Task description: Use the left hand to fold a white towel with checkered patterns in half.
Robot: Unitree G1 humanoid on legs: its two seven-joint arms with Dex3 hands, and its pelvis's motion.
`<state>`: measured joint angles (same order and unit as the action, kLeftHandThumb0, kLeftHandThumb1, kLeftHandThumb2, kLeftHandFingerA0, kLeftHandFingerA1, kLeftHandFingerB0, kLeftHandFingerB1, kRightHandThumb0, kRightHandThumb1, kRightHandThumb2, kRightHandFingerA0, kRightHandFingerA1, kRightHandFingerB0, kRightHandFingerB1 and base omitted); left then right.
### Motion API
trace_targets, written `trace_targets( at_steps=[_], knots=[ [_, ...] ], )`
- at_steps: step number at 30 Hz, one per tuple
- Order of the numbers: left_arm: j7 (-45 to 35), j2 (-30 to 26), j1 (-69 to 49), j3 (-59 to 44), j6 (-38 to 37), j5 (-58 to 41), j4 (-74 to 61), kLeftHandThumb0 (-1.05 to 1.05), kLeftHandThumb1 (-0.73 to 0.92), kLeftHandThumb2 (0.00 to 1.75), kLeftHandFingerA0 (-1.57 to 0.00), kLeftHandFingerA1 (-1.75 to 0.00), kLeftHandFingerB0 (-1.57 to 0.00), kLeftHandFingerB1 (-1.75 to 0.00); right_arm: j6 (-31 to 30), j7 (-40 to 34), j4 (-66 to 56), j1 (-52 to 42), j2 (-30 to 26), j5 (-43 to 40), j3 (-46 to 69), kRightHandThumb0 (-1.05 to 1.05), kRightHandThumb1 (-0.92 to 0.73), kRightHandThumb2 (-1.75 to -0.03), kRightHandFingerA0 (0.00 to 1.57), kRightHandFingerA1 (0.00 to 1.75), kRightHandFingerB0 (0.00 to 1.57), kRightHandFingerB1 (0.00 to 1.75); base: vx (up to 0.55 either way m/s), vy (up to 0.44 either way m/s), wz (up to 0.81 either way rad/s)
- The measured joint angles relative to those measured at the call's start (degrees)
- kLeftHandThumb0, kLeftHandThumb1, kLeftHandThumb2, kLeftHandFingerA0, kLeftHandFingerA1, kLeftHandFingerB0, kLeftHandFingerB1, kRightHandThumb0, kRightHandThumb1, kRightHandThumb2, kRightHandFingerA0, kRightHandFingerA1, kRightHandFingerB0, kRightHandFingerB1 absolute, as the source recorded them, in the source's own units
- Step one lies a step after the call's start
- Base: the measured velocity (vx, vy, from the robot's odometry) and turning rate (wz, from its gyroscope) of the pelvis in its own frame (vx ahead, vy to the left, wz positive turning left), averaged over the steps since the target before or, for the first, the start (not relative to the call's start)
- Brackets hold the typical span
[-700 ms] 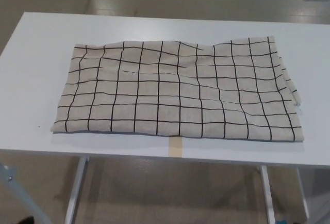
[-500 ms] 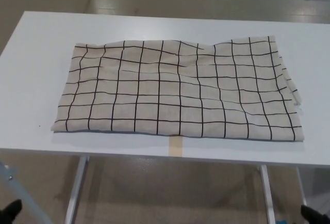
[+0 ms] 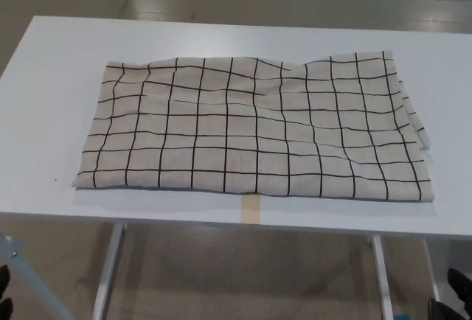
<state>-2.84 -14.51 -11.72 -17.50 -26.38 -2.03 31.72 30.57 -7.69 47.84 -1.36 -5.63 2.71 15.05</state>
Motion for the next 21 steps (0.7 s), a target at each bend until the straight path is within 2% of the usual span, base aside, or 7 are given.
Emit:
trace_targets(
  at_steps=[11,12,15,16,17,20,21],
  knots=[
    [0.39,-0.23,-8.61,-1.89,-8.30,3.42,-20.31,-0.65,0.41,0.75,0.00,-0.12,-0.01,-0.07,2.38,-0.27,1.52,0.73,0.02,0.02,0.18,-0.55,-0.72,-0.63,0.43,0.43,0.37,0.35,0.00,0.000,0.00],
    [0.41,-0.25,-8.95,-2.14,-8.86,3.79,-22.83,-0.65,0.41,0.75,0.00,-0.14,-0.03,-0.09,2.54,-0.27,1.65,0.76,0.01,0.02,0.19,-0.58,-0.58,-0.90,0.36,0.54,0.30,0.48,0.00,0.000,0.00],
    [0.46,-0.36,-9.09,-2.71,-10.21,4.97,-29.30,-0.64,0.40,0.76,0.00,-0.16,-0.03,-0.12,2.69,-0.27,2.08,0.77,0.00,0.05,0.17,-0.59,-0.58,-0.90,0.36,0.53,0.29,0.48,0.00,0.000,0.00],
    [0.48,-0.42,-9.03,-2.80,-10.48,5.22,-30.28,-0.64,0.40,0.76,0.00,-0.16,-0.04,-0.12,2.71,-0.27,2.16,0.77,0.00,0.05,0.16,-0.59,-0.57,-0.89,0.36,0.53,0.29,0.48,0.00,0.000,0.00],
    [0.55,-0.68,-8.61,-3.08,-11.07,5.97,-32.64,-0.64,0.40,0.75,0.00,-0.16,-0.06,-0.13,2.75,-0.27,2.41,0.76,-0.03,0.07,0.14,-0.56,-0.71,-0.62,0.42,0.43,0.35,0.35,0.00,0.000,0.00],
    [0.72,-2.86,-5.07,-3.78,-13.00,8.91,-38.58,-0.62,0.39,0.73,0.00,-0.18,-0.10,-0.16,2.92,-0.23,3.56,0.73,-0.31,0.08,-0.05,-0.57,-0.71,-0.62,0.43,0.44,0.34,0.35,0.00,0.000,0.00],
    [0.75,-3.43,-4.06,-3.77,-13.30,9.51,-39.03,-0.55,0.37,0.71,0.00,-0.21,-0.11,-0.21,2.98,-0.22,3.71,0.71,-0.34,0.08,-0.11,-0.57,-0.71,-0.62,0.43,0.45,0.34,0.35,0.00,0.000,0.00]
  ],
)
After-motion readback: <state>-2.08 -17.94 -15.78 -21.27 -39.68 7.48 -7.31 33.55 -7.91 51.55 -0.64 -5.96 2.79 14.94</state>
